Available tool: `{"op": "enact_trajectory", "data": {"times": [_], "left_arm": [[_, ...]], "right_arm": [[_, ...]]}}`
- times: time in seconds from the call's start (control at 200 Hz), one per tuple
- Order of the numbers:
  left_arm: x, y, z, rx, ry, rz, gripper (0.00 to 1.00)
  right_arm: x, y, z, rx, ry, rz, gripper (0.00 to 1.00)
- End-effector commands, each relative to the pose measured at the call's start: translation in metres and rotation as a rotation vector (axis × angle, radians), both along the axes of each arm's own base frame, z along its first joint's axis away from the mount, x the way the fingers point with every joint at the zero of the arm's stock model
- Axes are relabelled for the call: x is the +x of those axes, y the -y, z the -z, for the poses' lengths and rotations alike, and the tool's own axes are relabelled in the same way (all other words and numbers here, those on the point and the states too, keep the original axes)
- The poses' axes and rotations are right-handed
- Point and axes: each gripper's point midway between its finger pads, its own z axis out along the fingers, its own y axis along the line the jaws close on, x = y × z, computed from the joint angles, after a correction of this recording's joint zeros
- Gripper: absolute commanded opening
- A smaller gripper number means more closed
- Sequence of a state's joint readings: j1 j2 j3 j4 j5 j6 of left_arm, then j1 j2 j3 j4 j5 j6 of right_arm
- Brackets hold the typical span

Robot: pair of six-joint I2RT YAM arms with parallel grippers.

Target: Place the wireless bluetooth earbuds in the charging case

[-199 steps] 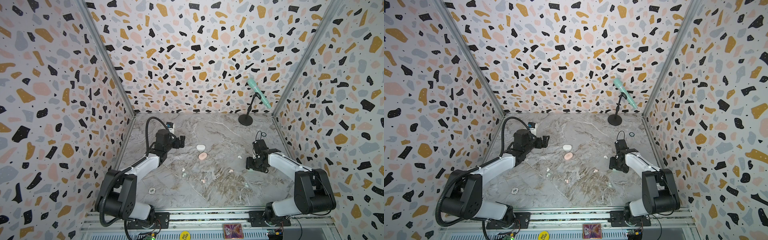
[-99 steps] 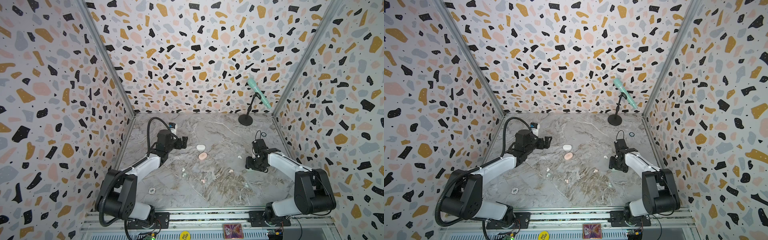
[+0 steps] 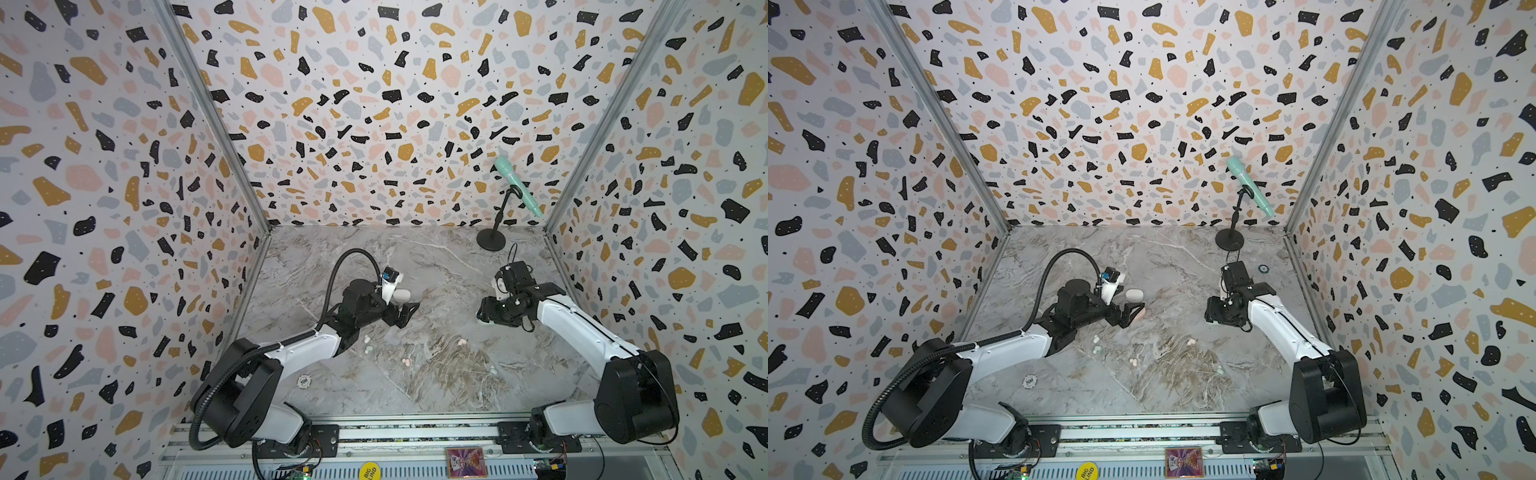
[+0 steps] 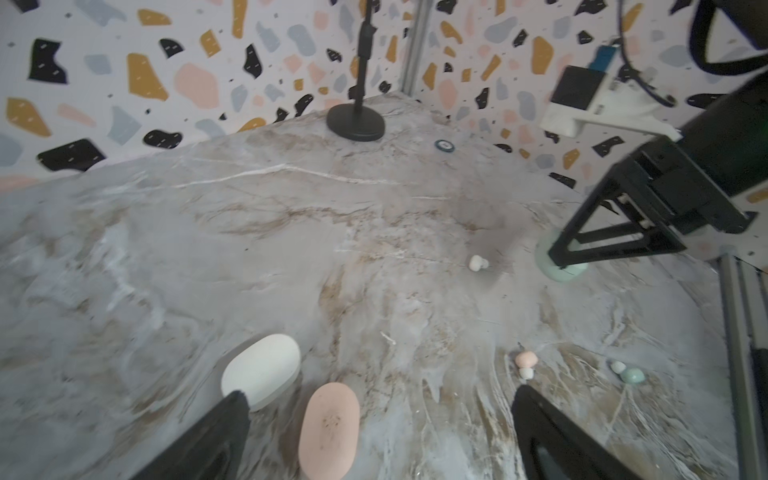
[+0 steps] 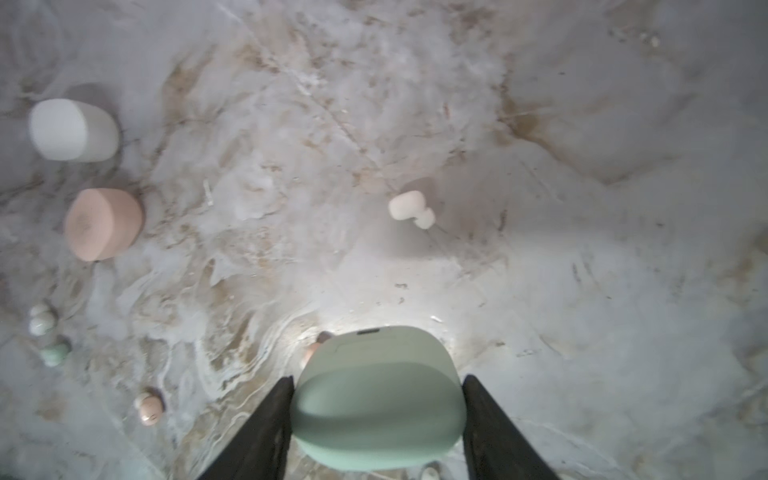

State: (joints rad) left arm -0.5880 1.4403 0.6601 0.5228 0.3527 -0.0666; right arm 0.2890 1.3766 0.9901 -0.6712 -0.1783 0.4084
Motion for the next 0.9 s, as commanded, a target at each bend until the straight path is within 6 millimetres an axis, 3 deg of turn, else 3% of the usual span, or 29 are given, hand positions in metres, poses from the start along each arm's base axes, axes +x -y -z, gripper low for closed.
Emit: {"op": "enact_trajectory", "data": {"times": [0.0,0.18,0.345,0.611,0.896], "left_arm": [[-0.017,0.026,-0.024,-0.072,0.146,0.154,1.00],[-0.038,0.055,-0.024,-0.100,0.187,0.306,1.00],[-0.047,0.075,-0.017,-0.087,0.191,0.408,1.00],[-0.050,0.089,-0.027,-0.088,0.261,0.462,0.93],[-0.059,0.093,-0.014,-0.047,0.261,0.497,0.84]], "right_arm": [[-0.013,-0.025,-0.030,0.087,-0.002,-0.030,0.53],[-0.020,-0.063,-0.059,0.181,0.013,-0.087,0.52],[-0.022,-0.084,-0.080,0.215,0.021,-0.126,0.52],[-0.026,-0.112,-0.087,0.239,0.012,-0.172,0.52],[-0.026,-0.126,-0.093,0.272,0.012,-0.186,0.52]]}}
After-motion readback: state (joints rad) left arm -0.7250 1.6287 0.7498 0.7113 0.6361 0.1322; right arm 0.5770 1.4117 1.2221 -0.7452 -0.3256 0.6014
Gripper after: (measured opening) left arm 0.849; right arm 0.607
